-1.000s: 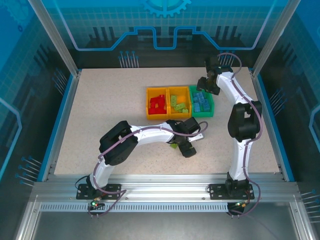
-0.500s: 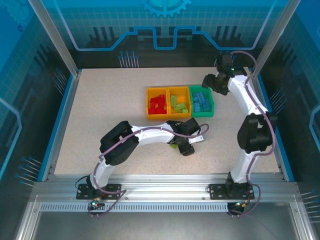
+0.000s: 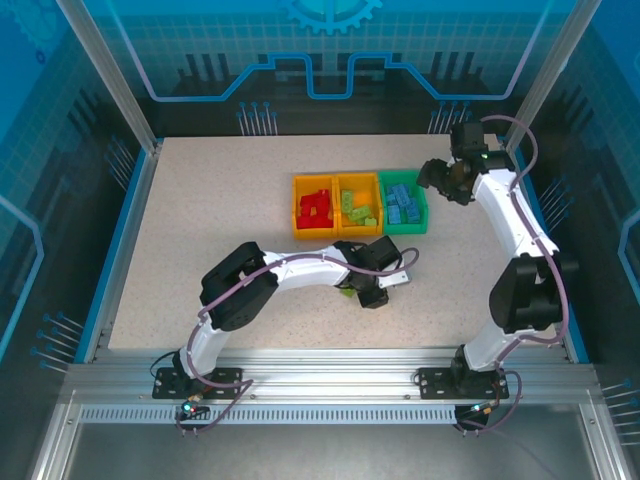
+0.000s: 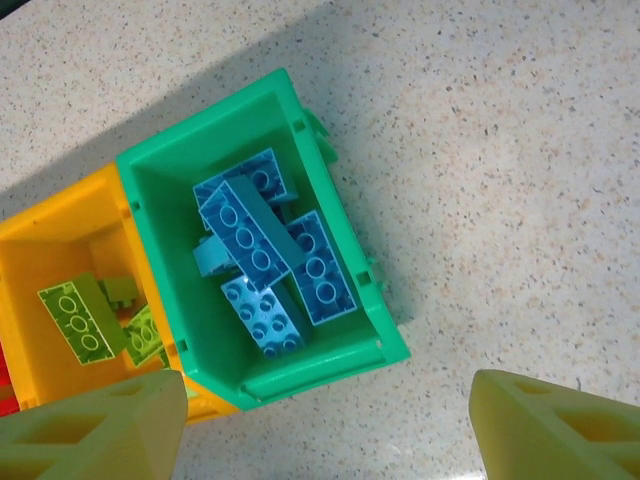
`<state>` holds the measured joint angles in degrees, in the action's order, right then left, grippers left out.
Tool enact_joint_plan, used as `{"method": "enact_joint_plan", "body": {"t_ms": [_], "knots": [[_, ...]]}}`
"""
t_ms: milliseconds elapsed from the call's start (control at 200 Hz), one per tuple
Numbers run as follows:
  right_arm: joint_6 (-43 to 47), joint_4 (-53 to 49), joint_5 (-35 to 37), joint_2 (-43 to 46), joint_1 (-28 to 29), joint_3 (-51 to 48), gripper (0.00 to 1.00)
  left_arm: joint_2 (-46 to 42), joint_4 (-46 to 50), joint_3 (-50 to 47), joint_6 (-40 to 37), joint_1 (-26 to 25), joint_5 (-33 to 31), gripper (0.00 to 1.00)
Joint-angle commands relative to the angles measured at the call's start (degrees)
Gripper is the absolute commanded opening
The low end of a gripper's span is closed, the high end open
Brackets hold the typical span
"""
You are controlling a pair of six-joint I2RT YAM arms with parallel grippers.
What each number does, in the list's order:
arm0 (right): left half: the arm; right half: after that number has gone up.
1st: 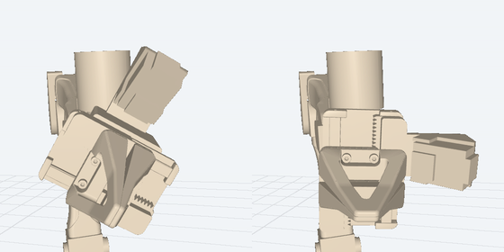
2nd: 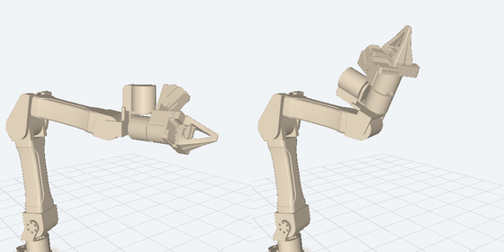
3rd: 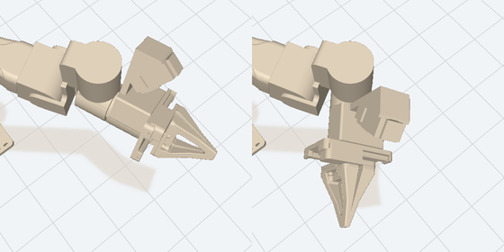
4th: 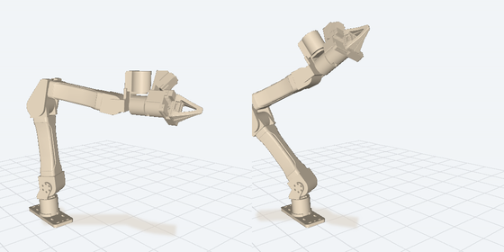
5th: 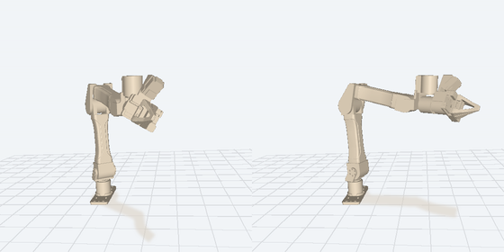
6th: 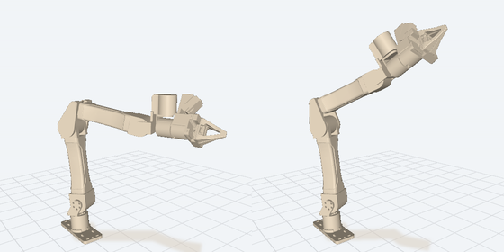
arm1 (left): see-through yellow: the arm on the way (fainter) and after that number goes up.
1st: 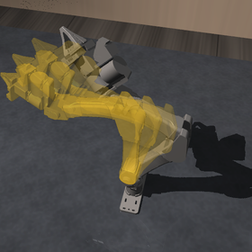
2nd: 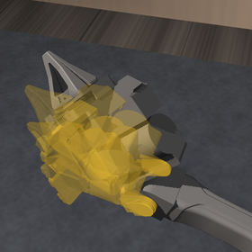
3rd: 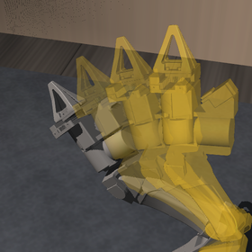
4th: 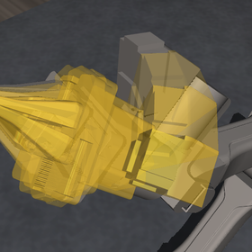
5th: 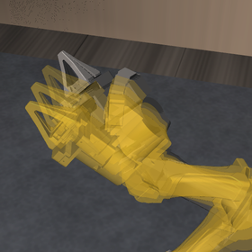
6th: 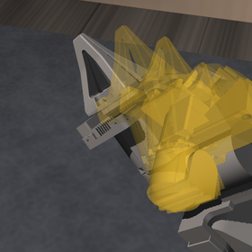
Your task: Sort the legos into containers by color
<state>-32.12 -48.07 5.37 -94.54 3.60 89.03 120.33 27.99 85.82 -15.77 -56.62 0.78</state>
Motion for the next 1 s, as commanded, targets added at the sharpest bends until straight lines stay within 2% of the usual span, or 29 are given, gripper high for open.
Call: {"method": "enact_joint_plan", "body": {"t_ms": [0,185,335,580,740,810,900,995], "knots": [[-0.4,1.0,-0.7,3.6,-0.8,-3.0,0.76,-0.3,1.1,4.0,2.1,0.3,-3.1,0.28],[-0.4,3.5,-1.1,9.4,-0.3,-11.3,0.75,-1.8,3.3,10.6,7.1,4.5,-8.1,0.27],[1.1,5.6,-0.2,13.8,2.5,-19.3,0.75,-0.6,6.6,19.2,12.8,9.5,-12.0,0.28],[0.7,10.3,-0.3,21.5,7.2,-31.6,0.76,7.7,13.3,34.5,20.2,18.6,-10.1,0.28],[5.4,12.9,-2.4,23.1,15.2,-36.4,0.82,13.7,16.0,42.2,24.5,21.8,-6.0,0.29],[2.4,10.1,-2.4,21.0,18.4,-35.7,0.82,15.1,15.7,43.5,25.6,22.2,-5.7,0.31],[-7.9,3.7,-2.7,16.8,21.2,-33.5,0.83,15.9,14.3,43.8,27.6,22.6,-5.9,0.33],[-17.4,2.9,-4.2,13.7,25.3,-32.8,0.83,16.3,12.5,43.8,30.1,23.2,-5.8,0.39]]}}
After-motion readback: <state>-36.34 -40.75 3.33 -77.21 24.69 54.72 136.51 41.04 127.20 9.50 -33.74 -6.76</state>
